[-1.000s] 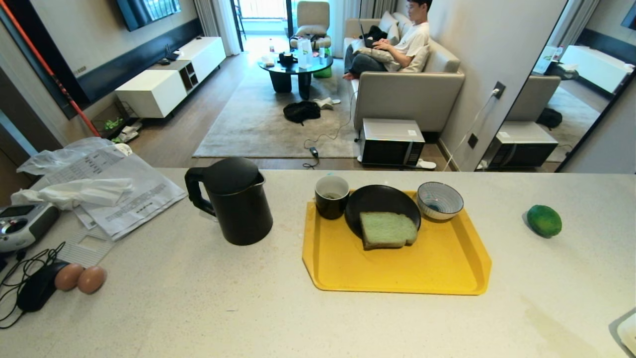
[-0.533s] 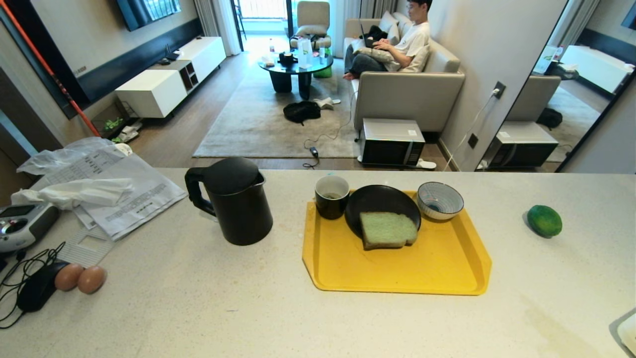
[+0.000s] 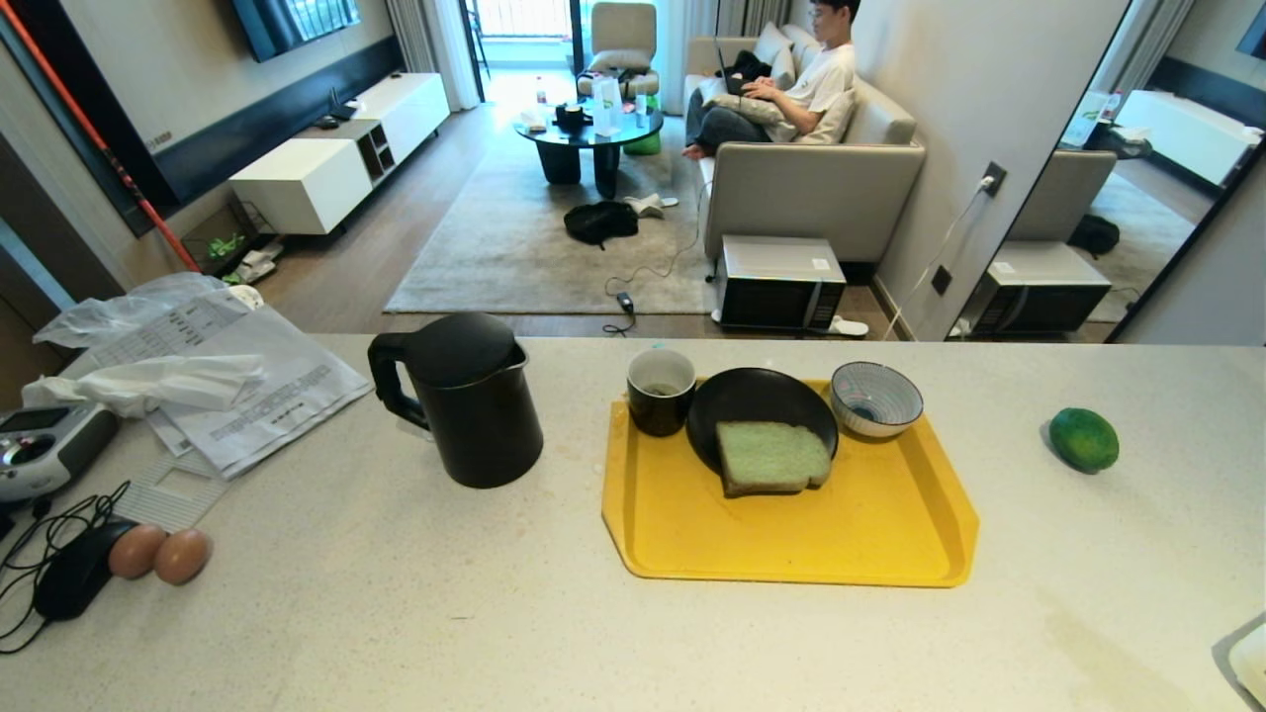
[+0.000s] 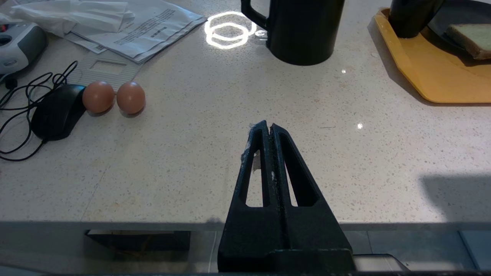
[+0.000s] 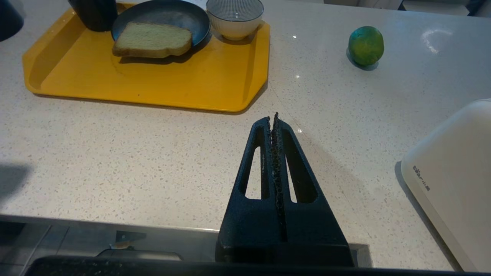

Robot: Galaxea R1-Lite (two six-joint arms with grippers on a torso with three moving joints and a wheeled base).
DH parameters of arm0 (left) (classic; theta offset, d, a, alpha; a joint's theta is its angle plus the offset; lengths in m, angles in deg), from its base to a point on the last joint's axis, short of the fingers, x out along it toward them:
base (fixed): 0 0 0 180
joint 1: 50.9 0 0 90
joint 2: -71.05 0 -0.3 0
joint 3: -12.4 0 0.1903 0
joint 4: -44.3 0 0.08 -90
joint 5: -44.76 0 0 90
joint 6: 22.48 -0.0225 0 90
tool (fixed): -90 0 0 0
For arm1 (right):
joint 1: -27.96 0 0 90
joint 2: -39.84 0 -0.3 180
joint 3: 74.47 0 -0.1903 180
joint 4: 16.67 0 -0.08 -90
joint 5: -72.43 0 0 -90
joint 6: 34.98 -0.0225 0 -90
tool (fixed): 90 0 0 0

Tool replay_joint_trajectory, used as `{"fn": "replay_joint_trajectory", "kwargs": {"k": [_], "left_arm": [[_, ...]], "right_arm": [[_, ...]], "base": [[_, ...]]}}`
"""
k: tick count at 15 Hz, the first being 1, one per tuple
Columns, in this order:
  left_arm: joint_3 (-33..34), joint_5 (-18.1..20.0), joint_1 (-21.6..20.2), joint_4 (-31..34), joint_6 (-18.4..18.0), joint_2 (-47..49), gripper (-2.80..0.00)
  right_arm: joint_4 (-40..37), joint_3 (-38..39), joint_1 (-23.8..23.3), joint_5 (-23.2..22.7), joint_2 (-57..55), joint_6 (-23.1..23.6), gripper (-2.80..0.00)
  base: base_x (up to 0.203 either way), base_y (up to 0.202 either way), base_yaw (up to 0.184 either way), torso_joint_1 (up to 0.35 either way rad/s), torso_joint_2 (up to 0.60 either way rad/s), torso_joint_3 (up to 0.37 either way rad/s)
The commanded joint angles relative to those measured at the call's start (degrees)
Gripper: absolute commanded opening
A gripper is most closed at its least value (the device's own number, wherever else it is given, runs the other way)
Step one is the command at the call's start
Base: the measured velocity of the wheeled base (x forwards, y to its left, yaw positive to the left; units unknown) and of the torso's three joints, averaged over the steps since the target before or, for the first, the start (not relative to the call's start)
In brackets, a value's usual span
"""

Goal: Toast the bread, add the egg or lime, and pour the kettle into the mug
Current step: Pick up the egg

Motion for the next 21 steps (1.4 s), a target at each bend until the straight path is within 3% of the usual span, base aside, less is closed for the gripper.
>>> {"fn": "replay_joint_trajectory", "kwargs": {"k": [1,21], "left_arm": [[0.00,-0.01,-0.02,0.02,0.02,0.05,-2.80],[0.07,-0.01,-0.02,0.02,0.02,0.05,-2.80]], "right_arm": [[0.00,0.00,0.02,0.02,-0.13,-0.01,-2.80],[0.08,0.00,0.02,0.02,-0.13,-0.09,-2.80]], "base": [[0.000,0.000,0.000,0.000,0.00,0.000],[0.000,0.000,0.000,0.077,-0.14,-0.065]]}}
